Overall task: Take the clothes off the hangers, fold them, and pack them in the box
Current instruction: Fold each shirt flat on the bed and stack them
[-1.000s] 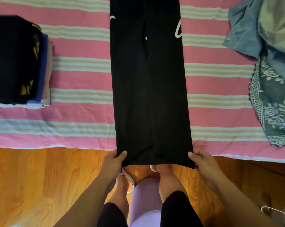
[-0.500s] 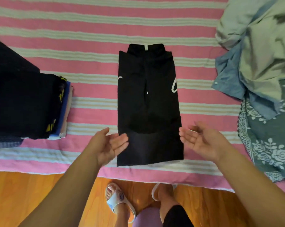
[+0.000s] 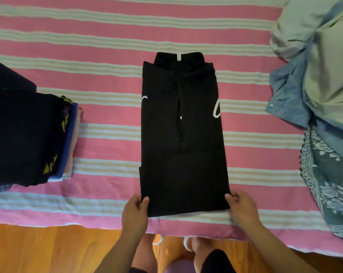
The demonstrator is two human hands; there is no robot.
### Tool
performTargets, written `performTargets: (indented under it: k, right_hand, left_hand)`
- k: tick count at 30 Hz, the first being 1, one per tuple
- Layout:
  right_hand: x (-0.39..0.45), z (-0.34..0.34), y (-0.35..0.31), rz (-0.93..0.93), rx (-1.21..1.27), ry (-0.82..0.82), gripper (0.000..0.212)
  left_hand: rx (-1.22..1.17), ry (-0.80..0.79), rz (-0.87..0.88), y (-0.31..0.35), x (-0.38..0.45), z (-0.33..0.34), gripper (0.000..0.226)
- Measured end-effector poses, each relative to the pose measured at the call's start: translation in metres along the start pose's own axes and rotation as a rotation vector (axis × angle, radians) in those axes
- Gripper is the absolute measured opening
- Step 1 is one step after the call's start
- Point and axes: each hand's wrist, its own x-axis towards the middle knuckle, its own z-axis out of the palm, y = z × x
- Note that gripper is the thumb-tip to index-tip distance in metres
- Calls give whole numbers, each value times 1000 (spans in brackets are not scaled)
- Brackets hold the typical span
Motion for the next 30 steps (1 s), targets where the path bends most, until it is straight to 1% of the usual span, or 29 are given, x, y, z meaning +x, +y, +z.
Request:
performTargets:
  k: [2, 5, 7, 8, 9, 11, 13, 15, 16, 18, 19, 20, 22, 23, 24, 26, 28, 30]
  right_hand:
    - [-8, 0, 1, 66, -2, 20, 16]
    - [-19, -3, -7, 149, -31, 1, 10]
    - [-19, -8, -25, 117, -92, -12, 11]
    - [-12, -12, -37, 74, -107, -11, 16]
    - [0, -16, -50, 9, -114, -3, 27]
    - [38, -29, -91, -115, -116, 36, 50]
    - [87, -47, -152, -213, -62, 88, 59]
    - [142, -64, -217, -256, 20, 103, 67]
    - [170, -71, -245, -264, 61, 90, 71]
    - [216, -79, -291, -273, 122, 40, 75]
    - [233, -80, -305, -272, 132, 18, 74]
    - [247, -81, -316, -263, 134, -4, 69]
    - [262, -79, -334, -245, 142, -51, 56]
    - [267, -80, -339, -225, 155, -66, 52]
    - [271, -81, -344, -203, 179, -72, 48]
    - [270, -88, -351, -182, 227, -93, 46]
    - [262, -98, -357, -193, 274, -141, 43]
    - [248, -109, -363, -226, 345, -188, 38]
  left_hand:
    - [62, -56, 44, -2, 3, -5, 32]
    - [163, -156, 12, 0, 10, -18, 35]
    - [236, -161, 26, 11, 23, -29, 30]
    - [224, -136, 46, 24, 33, -36, 25]
    - [177, -101, 69, 39, 47, -41, 23]
    - [91, -32, 126, 85, 87, -54, 34]
    - [33, -15, 172, 142, 135, -65, 47]
    - [-10, 3, 249, 198, 191, -68, 58]
    - [-40, 7, 284, 225, 216, -68, 63]
    - [-142, -35, 320, 269, 262, -64, 69]
    - [-210, -67, 309, 286, 278, -60, 67]
    - [-272, -95, 300, 298, 292, -54, 59]
    - [-317, -147, 272, 309, 315, -48, 26]
    - [-316, -175, 242, 313, 322, -47, 17]
    - [-305, -203, 202, 316, 328, -49, 16]
    - [-272, -275, 138, 322, 331, -61, 22]
    - [-263, -338, 134, 332, 327, -76, 25]
    - [-290, -380, 180, 338, 315, -94, 28]
